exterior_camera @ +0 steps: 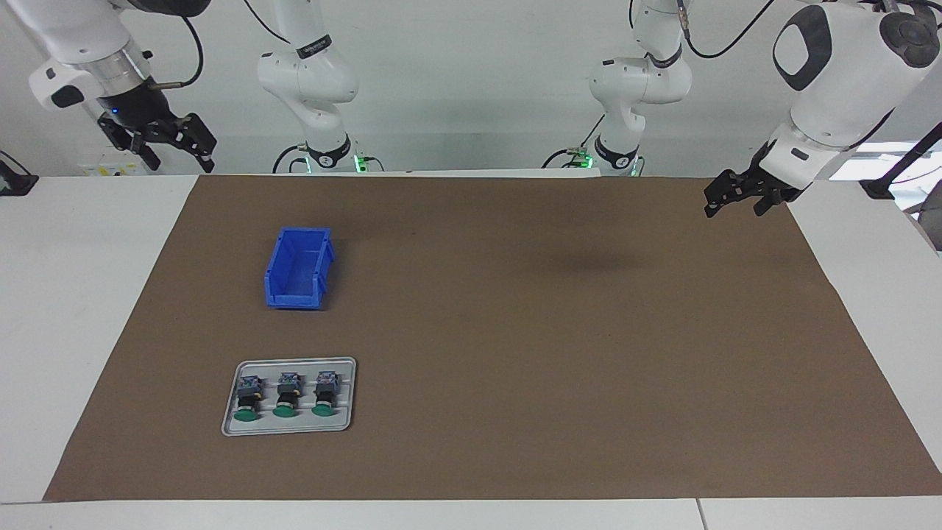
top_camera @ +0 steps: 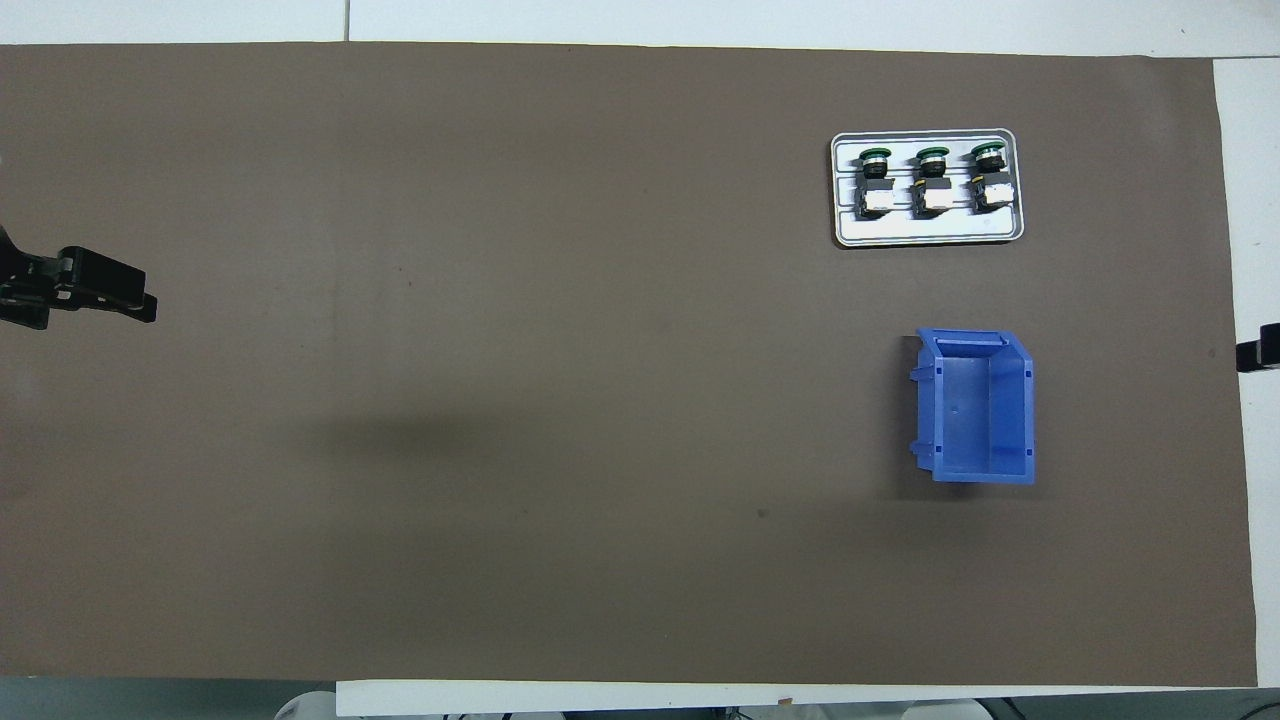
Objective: Place and press button with both arms
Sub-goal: 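Move the right gripper to the metal tray of green buttons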
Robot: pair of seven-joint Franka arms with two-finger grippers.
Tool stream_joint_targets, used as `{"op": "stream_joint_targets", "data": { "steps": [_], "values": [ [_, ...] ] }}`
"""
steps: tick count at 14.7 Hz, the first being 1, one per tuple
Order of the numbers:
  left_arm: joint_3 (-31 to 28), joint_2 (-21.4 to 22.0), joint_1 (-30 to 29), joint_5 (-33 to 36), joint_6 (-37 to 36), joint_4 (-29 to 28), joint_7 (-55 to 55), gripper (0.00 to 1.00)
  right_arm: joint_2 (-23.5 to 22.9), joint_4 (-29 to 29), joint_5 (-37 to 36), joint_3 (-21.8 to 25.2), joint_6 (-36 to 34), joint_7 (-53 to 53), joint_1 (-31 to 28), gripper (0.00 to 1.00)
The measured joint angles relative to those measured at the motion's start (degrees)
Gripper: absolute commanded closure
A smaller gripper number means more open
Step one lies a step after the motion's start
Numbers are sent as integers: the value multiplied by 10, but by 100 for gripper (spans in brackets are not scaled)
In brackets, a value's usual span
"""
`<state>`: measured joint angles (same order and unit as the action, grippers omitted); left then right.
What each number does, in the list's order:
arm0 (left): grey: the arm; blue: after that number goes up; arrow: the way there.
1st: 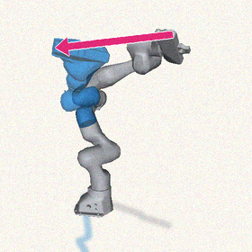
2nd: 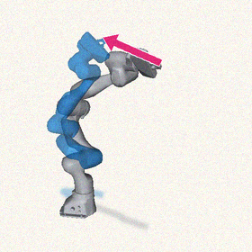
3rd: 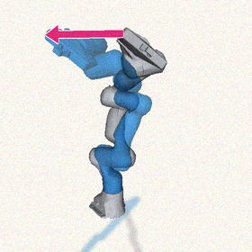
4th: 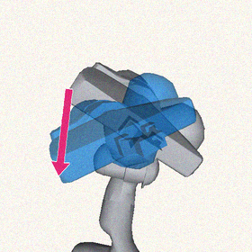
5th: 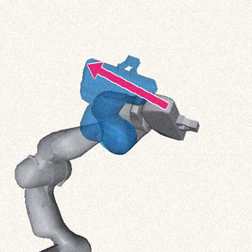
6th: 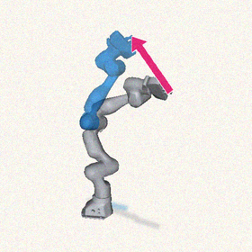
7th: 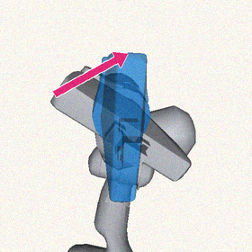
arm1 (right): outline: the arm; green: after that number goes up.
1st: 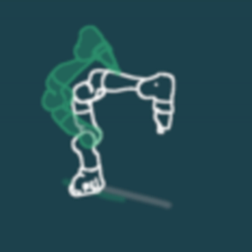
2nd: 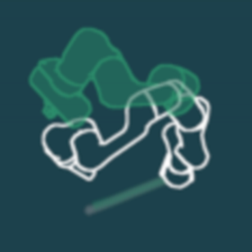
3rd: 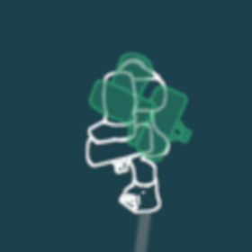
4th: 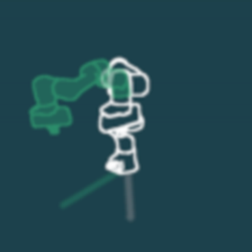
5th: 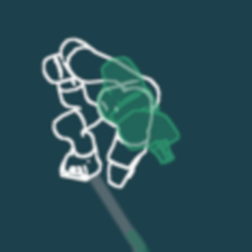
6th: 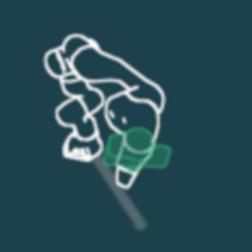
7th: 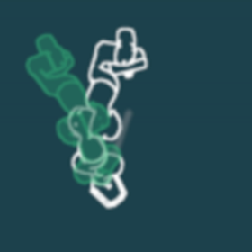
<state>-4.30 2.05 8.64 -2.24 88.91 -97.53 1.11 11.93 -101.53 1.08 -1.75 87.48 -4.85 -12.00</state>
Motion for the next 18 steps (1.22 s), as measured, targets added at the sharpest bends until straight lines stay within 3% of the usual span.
{"op": "stream_joint_targets", "data": {
  "steps": [7, 8, 14, 18],
  "values": [
    [8, 2, 3, 0, 17, 2, -3, 0, 1, 0, 4, -5, -19, -27, 5, 5],
    [8, 2, 3, 0, 19, 3, -4, 0, 3, 0, 13, -6, -14, -48, 6, 1],
    [2, 3, 0, 0, 19, 4, -4, 0, -1, -30, 28, -9, 78, -89, 35, 1],
    [0, 3, -1, 0, 19, 4, -4, 0, -59, -41, 28, -10, 158, -85, 40, 4]
  ]
}}
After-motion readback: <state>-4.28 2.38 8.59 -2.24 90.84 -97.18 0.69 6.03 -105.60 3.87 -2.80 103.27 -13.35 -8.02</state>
